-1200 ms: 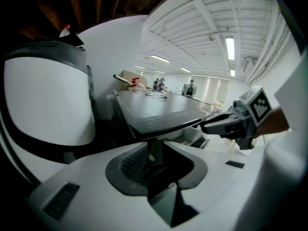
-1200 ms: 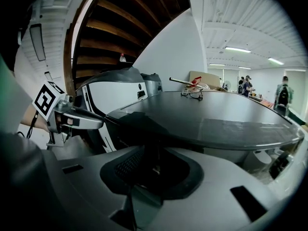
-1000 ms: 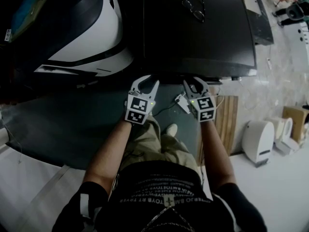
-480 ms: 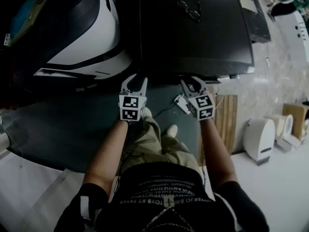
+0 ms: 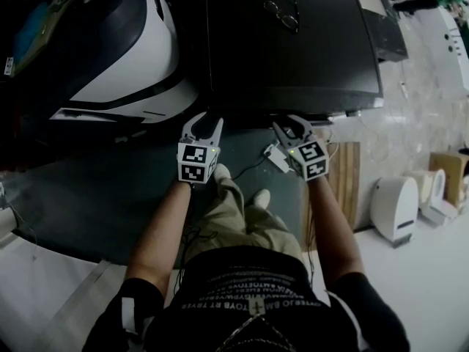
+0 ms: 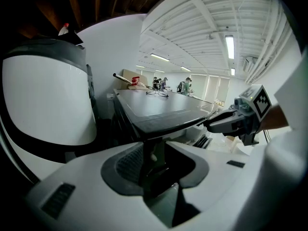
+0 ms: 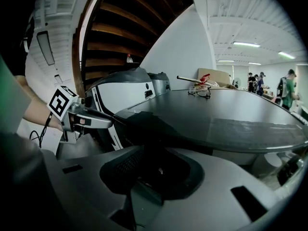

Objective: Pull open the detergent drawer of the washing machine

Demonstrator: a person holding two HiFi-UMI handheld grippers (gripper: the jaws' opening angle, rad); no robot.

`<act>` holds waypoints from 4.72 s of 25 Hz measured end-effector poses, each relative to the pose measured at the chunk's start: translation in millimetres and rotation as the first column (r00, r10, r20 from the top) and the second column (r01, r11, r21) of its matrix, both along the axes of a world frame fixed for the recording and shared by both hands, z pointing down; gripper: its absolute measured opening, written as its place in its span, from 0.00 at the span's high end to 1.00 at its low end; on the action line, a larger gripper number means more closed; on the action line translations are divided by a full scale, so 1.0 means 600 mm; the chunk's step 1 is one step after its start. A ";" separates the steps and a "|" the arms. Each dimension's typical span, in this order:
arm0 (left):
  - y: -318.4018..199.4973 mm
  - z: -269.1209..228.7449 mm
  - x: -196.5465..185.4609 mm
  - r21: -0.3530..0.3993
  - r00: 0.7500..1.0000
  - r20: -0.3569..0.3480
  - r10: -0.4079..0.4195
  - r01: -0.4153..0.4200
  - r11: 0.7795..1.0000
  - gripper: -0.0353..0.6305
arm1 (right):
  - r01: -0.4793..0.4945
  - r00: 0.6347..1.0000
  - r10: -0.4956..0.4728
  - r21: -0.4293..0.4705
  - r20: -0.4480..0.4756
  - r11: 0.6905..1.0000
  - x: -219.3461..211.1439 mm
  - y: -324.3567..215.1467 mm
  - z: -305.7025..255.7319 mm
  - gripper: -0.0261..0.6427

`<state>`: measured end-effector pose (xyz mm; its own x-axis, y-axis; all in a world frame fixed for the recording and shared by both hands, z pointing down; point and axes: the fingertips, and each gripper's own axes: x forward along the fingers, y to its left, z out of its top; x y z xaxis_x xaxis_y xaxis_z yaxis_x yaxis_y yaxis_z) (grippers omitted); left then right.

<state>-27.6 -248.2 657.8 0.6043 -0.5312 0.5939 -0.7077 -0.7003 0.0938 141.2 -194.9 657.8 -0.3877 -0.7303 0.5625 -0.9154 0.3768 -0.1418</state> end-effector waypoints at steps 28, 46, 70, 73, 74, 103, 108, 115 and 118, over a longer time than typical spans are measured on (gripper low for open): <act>0.063 -0.001 -0.010 -0.033 1.000 0.022 0.008 -0.008 0.999 0.75 | -0.006 1.000 0.006 -0.028 0.015 1.000 -0.006 0.058 0.002 0.83; 0.116 -0.001 -0.019 -0.046 0.999 0.034 0.006 -0.005 0.999 0.75 | -0.009 0.999 0.010 -0.042 0.041 0.999 -0.011 0.110 0.005 0.83; 0.168 0.000 -0.028 -0.048 1.000 0.029 -0.002 0.004 0.999 0.75 | -0.011 0.998 0.014 -0.056 0.057 0.998 -0.019 0.159 0.006 0.83; 0.170 0.001 -0.028 -0.048 1.000 0.029 -0.004 0.006 0.999 0.75 | -0.010 0.998 0.013 -0.056 0.057 0.998 -0.018 0.161 0.009 0.83; 0.171 0.001 -0.028 -0.048 1.000 0.029 -0.004 0.006 0.999 0.75 | -0.010 0.998 0.013 -0.054 0.058 0.999 -0.017 0.162 0.010 0.83; 0.199 0.000 -0.034 -0.050 0.999 0.044 -0.004 0.006 0.999 0.75 | 0.023 0.998 -0.019 -0.068 0.066 0.997 -0.025 0.190 0.005 0.83; 0.203 0.002 -0.035 -0.051 0.999 0.043 -0.010 0.012 0.999 0.75 | 0.025 0.998 -0.021 -0.067 0.067 0.997 -0.025 0.193 0.006 0.83; 0.209 0.002 -0.034 -0.049 0.999 0.043 -0.014 0.016 0.999 0.75 | 0.028 0.998 -0.024 -0.072 0.063 0.997 -0.025 0.200 0.006 0.83; 0.210 0.001 -0.035 -0.044 0.999 0.039 -0.019 0.021 0.999 0.75 | 0.029 0.998 -0.024 -0.071 0.063 0.997 -0.027 0.203 0.005 0.83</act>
<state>-48.4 -122.2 658.4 0.5702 -0.5157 0.6395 -0.7251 -0.6818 0.0968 125.2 -73.3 660.7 -0.4424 -0.6778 0.5873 -0.8937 0.3877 -0.2258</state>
